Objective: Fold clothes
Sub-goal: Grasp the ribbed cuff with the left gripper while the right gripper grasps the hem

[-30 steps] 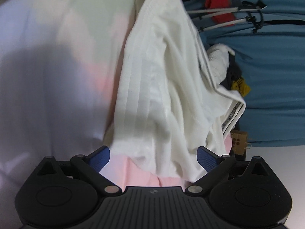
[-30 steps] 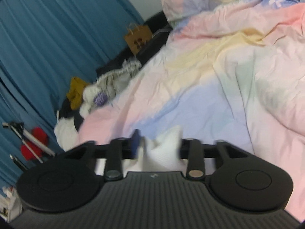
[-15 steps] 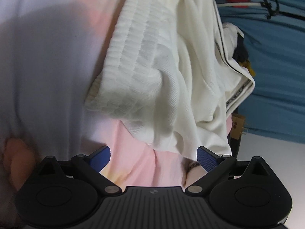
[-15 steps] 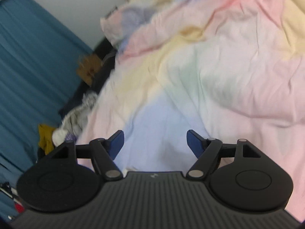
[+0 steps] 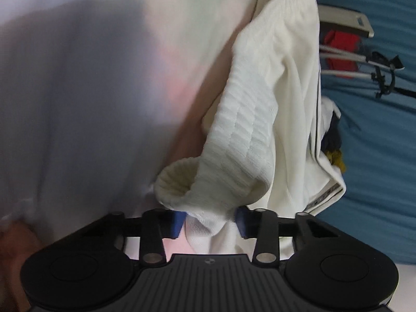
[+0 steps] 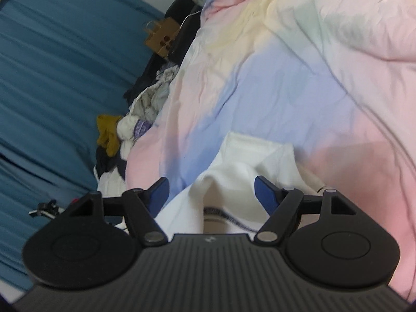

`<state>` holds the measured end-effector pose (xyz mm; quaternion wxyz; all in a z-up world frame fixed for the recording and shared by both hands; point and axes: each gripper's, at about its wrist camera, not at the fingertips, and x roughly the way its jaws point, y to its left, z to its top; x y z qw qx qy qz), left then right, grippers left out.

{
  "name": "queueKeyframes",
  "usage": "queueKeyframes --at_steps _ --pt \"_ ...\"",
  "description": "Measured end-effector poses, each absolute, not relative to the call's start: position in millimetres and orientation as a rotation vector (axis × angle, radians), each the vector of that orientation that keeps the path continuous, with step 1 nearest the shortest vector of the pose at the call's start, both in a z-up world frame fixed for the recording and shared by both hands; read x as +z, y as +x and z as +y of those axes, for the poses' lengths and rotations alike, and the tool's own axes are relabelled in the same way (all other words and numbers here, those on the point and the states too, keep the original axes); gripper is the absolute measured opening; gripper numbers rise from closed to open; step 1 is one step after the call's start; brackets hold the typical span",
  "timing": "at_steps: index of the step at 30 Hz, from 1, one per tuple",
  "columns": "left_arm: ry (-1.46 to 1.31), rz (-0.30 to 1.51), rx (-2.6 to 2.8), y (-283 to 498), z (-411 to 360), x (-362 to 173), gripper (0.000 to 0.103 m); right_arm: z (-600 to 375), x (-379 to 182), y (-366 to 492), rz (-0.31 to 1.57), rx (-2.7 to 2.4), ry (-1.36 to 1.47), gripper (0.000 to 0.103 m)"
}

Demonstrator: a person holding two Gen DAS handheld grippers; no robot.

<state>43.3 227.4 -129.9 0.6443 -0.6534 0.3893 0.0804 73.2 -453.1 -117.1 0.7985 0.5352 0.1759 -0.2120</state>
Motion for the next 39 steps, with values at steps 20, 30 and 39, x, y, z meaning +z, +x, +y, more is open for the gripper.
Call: queueKeyframes --at_steps 20,30,39 --pt "-1.204 0.425 0.528 -41.8 317.5 -51.7 0.007 -451.9 -147.8 89.8 0.472 -0.294 1.321 0.075" --pt "-1.199 0.403 0.514 -49.1 318.9 -48.9 0.007 -474.6 -150.0 126.8 0.48 -0.459 1.241 0.011" --pt "-1.247 0.446 0.442 -58.5 331.8 -57.1 0.007 -459.8 -57.2 93.5 -0.055 -0.058 0.886 0.006"
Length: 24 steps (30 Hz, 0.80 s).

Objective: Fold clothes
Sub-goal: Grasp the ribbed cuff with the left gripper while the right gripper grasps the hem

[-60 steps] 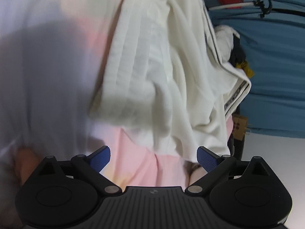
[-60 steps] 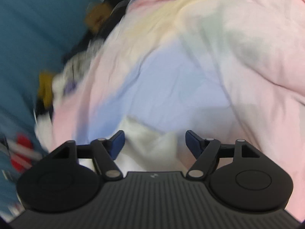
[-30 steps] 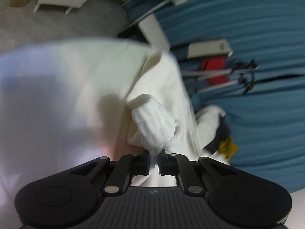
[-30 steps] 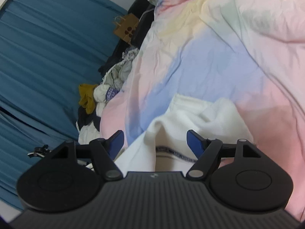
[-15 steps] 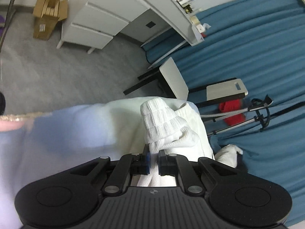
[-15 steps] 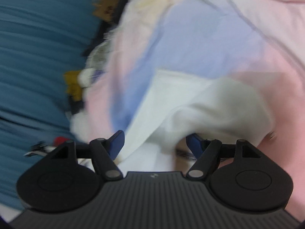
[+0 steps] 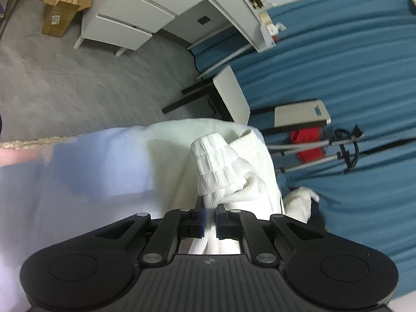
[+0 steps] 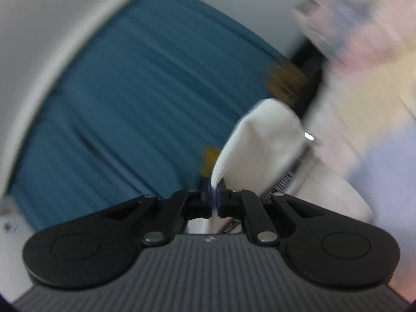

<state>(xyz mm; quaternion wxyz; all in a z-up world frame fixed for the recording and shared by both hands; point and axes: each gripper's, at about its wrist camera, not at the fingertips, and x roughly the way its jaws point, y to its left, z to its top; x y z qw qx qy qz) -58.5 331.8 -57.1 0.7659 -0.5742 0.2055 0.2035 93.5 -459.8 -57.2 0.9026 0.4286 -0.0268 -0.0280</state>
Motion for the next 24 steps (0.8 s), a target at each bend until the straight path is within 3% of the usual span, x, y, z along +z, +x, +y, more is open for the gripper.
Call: queueKeyframes --at_steps 4,8,10,14,17,20,22,24 --pt "-1.235 0.507 0.411 -65.2 338.9 -61.1 0.007 -470.3 -86.0 76.2 0.215 -0.324 0.937 0.006" --pt "-1.158 0.558 0.403 -65.0 338.8 -56.8 0.007 -504.1 -174.6 52.2 0.499 -0.551 1.389 0.007" --pt "-1.11 0.578 0.4 -62.1 336.3 -53.6 0.007 -510.9 -192.0 49.6 0.55 -0.616 1.452 0.007" --pt "-1.057 0.607 0.388 -57.4 330.9 -47.7 0.011 -505.5 -177.9 60.6 0.578 -0.642 1.318 0.008" --pt "-0.989 0.628 0.371 -59.2 324.9 -38.7 0.02 -498.9 -164.5 62.0 0.569 -0.661 1.236 0.01" --pt "-0.876 0.618 0.361 -67.6 317.8 -22.8 0.042 -501.8 -146.4 60.4 0.536 -0.69 1.153 0.012" --pt "-0.802 0.591 0.354 -74.9 311.9 -9.3 0.063 -501.4 -132.8 59.0 0.507 -0.718 1.078 0.023" --pt "-0.715 0.567 0.347 -79.6 302.6 5.2 0.076 -496.3 -116.5 57.6 0.457 -0.758 0.967 0.051"
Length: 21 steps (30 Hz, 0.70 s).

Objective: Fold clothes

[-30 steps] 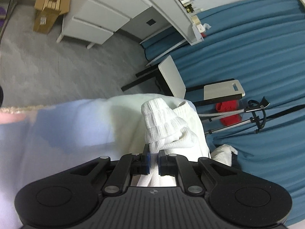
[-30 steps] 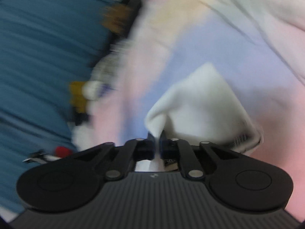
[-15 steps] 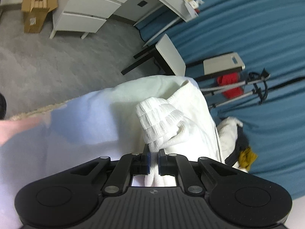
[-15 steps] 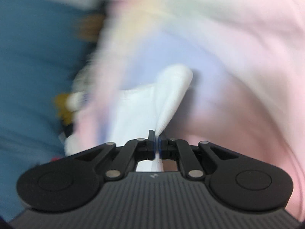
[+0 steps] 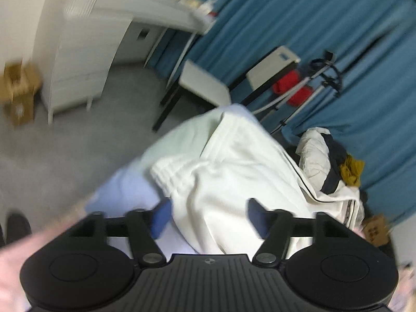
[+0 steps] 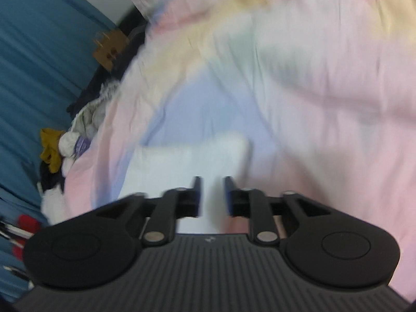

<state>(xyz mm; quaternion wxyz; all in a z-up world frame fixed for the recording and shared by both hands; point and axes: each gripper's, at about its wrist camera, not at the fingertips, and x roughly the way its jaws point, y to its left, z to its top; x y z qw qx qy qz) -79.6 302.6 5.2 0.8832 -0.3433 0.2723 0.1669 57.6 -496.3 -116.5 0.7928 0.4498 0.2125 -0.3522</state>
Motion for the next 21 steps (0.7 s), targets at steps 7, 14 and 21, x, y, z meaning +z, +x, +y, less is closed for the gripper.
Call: queueKeyframes --at_steps 7,14,21 --pt "-0.347 0.564 0.213 -37.5 230.6 40.0 0.083 -466.0 -76.2 59.4 0.302 -0.693 0.736 0.081" --pt "0.003 0.662 0.055 70.1 133.2 29.0 0.09 -411.4 -81.4 99.3 0.376 -0.18 0.722 0.08" --pt "0.303 0.613 -0.101 184.0 44.4 5.6 0.09 -379.7 -113.4 168.5 0.513 0.06 0.786 0.077"
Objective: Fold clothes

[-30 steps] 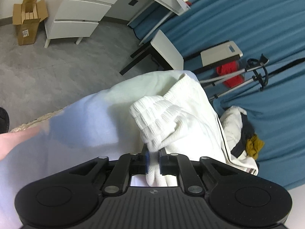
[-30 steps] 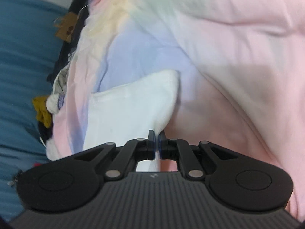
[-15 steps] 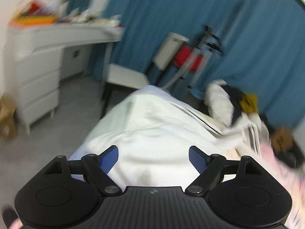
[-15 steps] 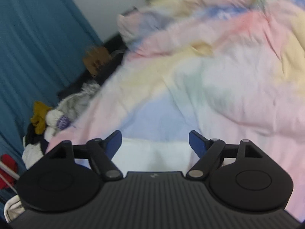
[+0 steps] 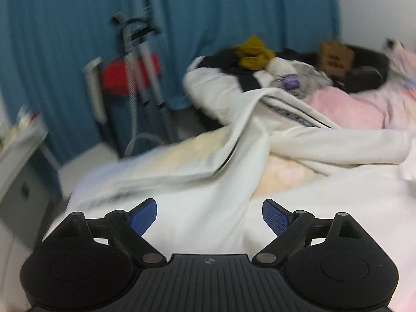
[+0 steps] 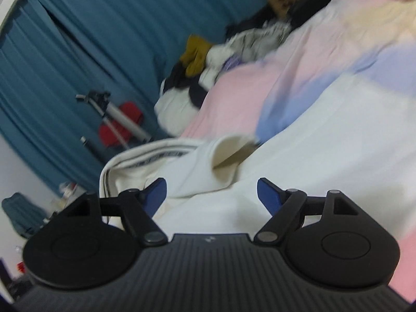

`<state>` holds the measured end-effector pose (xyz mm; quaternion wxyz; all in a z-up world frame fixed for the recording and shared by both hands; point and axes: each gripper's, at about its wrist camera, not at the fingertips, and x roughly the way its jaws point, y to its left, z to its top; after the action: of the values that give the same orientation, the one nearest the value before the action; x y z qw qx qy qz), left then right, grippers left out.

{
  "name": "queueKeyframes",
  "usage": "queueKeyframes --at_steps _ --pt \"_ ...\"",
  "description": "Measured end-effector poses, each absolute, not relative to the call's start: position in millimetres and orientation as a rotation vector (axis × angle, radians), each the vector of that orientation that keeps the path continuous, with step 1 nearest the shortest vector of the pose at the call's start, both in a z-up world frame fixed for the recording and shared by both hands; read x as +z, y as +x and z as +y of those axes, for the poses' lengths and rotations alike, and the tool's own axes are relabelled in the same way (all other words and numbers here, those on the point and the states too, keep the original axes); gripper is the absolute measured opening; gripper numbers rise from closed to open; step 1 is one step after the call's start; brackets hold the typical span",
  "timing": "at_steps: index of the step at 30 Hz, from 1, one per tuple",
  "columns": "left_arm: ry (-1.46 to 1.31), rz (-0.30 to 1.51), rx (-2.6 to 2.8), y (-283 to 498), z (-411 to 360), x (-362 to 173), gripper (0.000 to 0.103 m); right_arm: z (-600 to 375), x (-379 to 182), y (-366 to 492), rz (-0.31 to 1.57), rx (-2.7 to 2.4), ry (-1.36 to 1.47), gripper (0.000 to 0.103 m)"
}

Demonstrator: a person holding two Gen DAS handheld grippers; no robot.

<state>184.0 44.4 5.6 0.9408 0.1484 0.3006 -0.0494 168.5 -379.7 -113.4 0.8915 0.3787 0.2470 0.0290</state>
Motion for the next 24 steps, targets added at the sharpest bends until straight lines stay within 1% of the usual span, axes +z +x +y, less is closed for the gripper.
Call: queueKeyframes --at_steps 4,7,8,9,10,11,12,13,14,15,18,21,24 --pt "0.408 0.572 -0.138 252.8 5.9 -2.2 0.089 -379.9 -122.4 208.6 0.51 0.085 0.765 0.072" --pt "0.44 0.545 -0.147 304.9 -22.6 -8.2 0.088 -382.7 -132.1 230.0 0.511 0.102 0.778 0.067" --pt "0.454 0.538 -0.143 320.7 -31.2 -10.7 0.088 -384.8 -136.9 237.8 0.517 0.107 0.797 0.062" --pt "0.462 0.546 -0.137 341.1 -40.6 -14.7 0.083 -386.2 -142.0 246.7 0.528 0.112 0.808 0.052" --pt "0.456 0.579 -0.138 358.4 -45.2 -18.5 0.066 -386.5 -146.9 256.3 0.543 0.118 0.804 0.045" --pt "0.448 0.614 -0.139 375.3 -49.4 -22.4 0.057 -384.6 -150.1 262.9 0.559 0.116 0.787 0.029" --pt "0.42 0.679 -0.144 392.0 -51.3 -25.5 0.037 -382.2 -151.5 267.2 0.568 0.107 0.762 0.014" --pt "0.39 0.746 -0.15 408.7 -53.1 -28.5 0.017 -380.7 -151.8 271.0 0.561 0.103 0.74 0.012" --pt "0.358 0.748 -0.148 413.6 -50.4 -23.0 0.011 -380.1 -151.0 272.8 0.548 0.105 0.733 0.011" --pt "0.327 0.745 -0.146 417.6 -47.4 -16.9 0.01 -379.8 -149.8 273.7 0.534 0.108 0.733 0.007" --pt "0.232 0.735 -0.139 429.7 -38.3 1.4 0.009 -386.7 -133.2 273.0 0.476 0.108 0.725 0.007" --pt "0.153 0.712 -0.142 439.1 -23.9 30.7 0.009 -401.0 -98.7 268.8 0.386 0.101 0.727 0.007" --pt "0.128 0.671 -0.147 452.1 -10.4 59.8 0.009 -417.7 -53.6 257.7 0.254 0.09 0.696 0.007"
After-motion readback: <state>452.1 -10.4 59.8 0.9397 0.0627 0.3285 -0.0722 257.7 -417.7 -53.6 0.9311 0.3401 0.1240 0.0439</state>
